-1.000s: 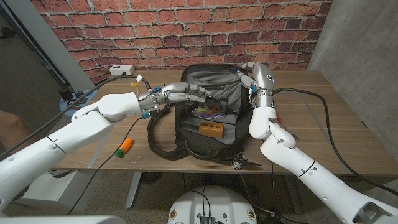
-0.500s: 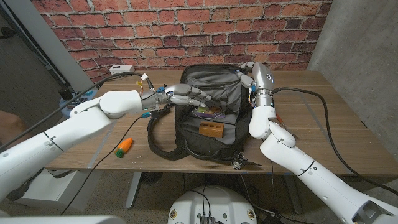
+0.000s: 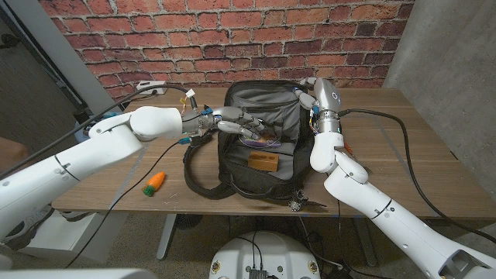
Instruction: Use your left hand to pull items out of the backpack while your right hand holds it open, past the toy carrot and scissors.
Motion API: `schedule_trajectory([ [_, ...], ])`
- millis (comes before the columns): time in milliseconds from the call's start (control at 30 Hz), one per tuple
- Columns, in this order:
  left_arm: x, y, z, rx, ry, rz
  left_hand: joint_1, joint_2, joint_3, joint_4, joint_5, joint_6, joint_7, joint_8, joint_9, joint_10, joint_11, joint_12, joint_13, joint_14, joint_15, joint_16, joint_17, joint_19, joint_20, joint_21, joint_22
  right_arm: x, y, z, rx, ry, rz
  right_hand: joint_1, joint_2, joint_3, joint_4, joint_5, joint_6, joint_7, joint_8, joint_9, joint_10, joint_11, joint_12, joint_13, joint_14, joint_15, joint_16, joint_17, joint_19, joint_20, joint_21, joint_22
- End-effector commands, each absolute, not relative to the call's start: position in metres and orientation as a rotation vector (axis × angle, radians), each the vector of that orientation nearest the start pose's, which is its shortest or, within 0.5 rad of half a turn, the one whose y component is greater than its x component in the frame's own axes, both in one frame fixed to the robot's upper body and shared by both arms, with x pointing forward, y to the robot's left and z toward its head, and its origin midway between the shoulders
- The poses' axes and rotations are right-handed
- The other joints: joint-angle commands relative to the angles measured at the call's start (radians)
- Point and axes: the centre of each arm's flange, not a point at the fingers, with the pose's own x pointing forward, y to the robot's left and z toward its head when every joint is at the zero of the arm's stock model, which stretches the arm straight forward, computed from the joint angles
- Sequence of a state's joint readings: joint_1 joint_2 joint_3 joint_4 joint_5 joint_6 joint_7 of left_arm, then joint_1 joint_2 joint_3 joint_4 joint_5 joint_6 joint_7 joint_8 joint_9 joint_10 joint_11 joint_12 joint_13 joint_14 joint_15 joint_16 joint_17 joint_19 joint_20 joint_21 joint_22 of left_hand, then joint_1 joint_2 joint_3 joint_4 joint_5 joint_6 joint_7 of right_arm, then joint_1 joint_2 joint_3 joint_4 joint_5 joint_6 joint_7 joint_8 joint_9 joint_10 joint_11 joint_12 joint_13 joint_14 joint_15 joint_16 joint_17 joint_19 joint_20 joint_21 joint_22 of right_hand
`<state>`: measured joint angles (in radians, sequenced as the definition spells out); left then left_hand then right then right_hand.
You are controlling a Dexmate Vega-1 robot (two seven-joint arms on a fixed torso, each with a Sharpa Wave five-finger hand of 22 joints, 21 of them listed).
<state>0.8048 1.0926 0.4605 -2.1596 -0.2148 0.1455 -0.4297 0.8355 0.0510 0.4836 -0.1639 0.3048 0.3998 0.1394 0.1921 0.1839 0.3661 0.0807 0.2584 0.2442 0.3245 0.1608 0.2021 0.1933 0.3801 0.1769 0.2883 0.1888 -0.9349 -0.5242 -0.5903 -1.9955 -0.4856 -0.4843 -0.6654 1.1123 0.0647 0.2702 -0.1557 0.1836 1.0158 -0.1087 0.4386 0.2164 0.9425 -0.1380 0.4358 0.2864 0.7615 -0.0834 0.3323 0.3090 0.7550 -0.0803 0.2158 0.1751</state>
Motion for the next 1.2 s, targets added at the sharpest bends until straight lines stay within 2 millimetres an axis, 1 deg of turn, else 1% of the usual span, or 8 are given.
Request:
schedule_trajectory([
  [33,0.481,0.167,0.071,1.259,-0.495,-0.746,0.005,-0.007,-0.006,0.001,0.009,-0.011,0.005,-0.003,0.005,-0.003,0.009,-0.001,0.004,-0.007,0.006,-0.003,0.001,-0.007,0.002,-0.003,0.002,0.519,-0.169,0.037,-0.808,-0.872,-0.528,0.005,0.008,-0.005,0.001,0.005,0.005,0.003,0.008,0.004,0.008,0.009,-0.002,0.002,0.012,-0.140,-0.006,0.006,0.010,-0.045,0.003,0.004],
  [167,0.481,0.163,0.075,1.294,-0.489,-0.751,0.005,-0.009,-0.009,0.000,0.010,-0.011,0.008,-0.002,0.005,-0.001,0.009,-0.001,0.005,-0.010,0.008,-0.003,0.001,-0.010,0.005,-0.004,0.002,0.518,-0.170,0.037,-0.806,-0.873,-0.528,0.006,0.008,-0.006,0.001,0.005,0.005,0.004,0.007,0.004,0.007,0.008,-0.003,0.001,0.014,-0.139,-0.005,0.007,0.010,-0.045,0.003,0.004],
  [267,0.480,0.160,0.078,1.322,-0.481,-0.753,0.007,-0.010,-0.013,0.001,0.012,-0.014,0.013,-0.002,0.005,-0.010,0.019,-0.004,0.007,-0.025,0.019,-0.008,0.001,-0.023,0.009,-0.011,0.003,0.518,-0.170,0.036,-0.805,-0.873,-0.529,0.007,0.008,-0.006,0.000,0.005,0.006,0.004,0.008,0.004,0.008,0.008,-0.003,0.001,0.013,-0.140,-0.006,0.006,0.010,-0.045,0.003,0.004],
  [433,0.480,0.155,0.081,1.363,-0.467,-0.760,0.007,-0.014,-0.018,0.001,0.013,-0.017,0.017,-0.003,0.004,-0.015,0.022,-0.007,0.008,-0.033,0.025,-0.010,0.000,-0.035,0.012,-0.016,0.003,0.518,-0.171,0.036,-0.801,-0.873,-0.528,0.008,0.008,-0.007,0.000,0.005,0.007,0.005,0.008,0.004,0.010,0.008,-0.003,0.001,0.014,-0.139,-0.007,0.006,0.011,-0.044,0.003,0.004],
  [533,0.478,0.153,0.083,1.388,-0.466,-0.758,0.007,-0.014,-0.023,0.003,0.015,-0.026,0.020,-0.005,0.004,-0.028,0.037,-0.013,0.009,-0.051,0.028,-0.014,0.000,-0.043,0.019,-0.021,0.003,0.517,-0.170,0.036,-0.797,-0.875,-0.532,0.008,0.007,-0.007,0.000,0.005,0.007,0.006,0.008,0.004,0.011,0.007,-0.003,0.000,0.013,-0.138,-0.009,0.005,0.012,-0.044,0.003,0.004],
  [800,0.479,0.143,0.086,1.463,-0.436,-0.780,0.008,-0.012,-0.027,0.004,0.016,-0.031,0.026,-0.005,0.004,-0.027,0.037,-0.012,0.010,-0.053,0.028,-0.012,0.001,-0.047,0.024,-0.025,0.003,0.515,-0.169,0.037,-0.791,-0.877,-0.533,0.007,0.006,-0.008,0.000,0.005,0.009,0.005,0.008,0.003,0.012,0.010,-0.004,-0.002,0.017,-0.137,-0.011,0.003,0.013,-0.044,0.003,0.003],
  [867,0.479,0.141,0.087,1.475,-0.426,-0.791,0.008,-0.013,-0.030,0.004,0.016,-0.030,0.028,-0.004,0.004,-0.019,0.033,-0.009,0.010,-0.048,0.026,-0.009,0.001,-0.048,0.024,-0.026,0.003,0.514,-0.169,0.038,-0.790,-0.878,-0.535,0.007,0.006,-0.008,0.001,0.005,0.009,0.006,0.008,0.003,0.012,0.011,-0.005,-0.002,0.018,-0.137,-0.011,0.003,0.014,-0.043,0.004,0.003],
  [1200,0.483,0.135,0.086,1.522,-0.402,-0.817,0.011,-0.015,-0.037,0.004,0.016,-0.021,0.035,0.001,0.004,-0.002,0.032,-0.002,0.013,-0.035,0.022,-0.001,0.001,-0.040,0.027,-0.025,0.003,0.513,-0.169,0.038,-0.781,-0.876,-0.537,0.007,0.006,-0.010,0.001,0.004,0.010,0.009,0.008,0.003,0.013,0.011,-0.005,-0.001,0.021,-0.138,-0.012,0.002,0.014,-0.043,0.003,0.003],
])
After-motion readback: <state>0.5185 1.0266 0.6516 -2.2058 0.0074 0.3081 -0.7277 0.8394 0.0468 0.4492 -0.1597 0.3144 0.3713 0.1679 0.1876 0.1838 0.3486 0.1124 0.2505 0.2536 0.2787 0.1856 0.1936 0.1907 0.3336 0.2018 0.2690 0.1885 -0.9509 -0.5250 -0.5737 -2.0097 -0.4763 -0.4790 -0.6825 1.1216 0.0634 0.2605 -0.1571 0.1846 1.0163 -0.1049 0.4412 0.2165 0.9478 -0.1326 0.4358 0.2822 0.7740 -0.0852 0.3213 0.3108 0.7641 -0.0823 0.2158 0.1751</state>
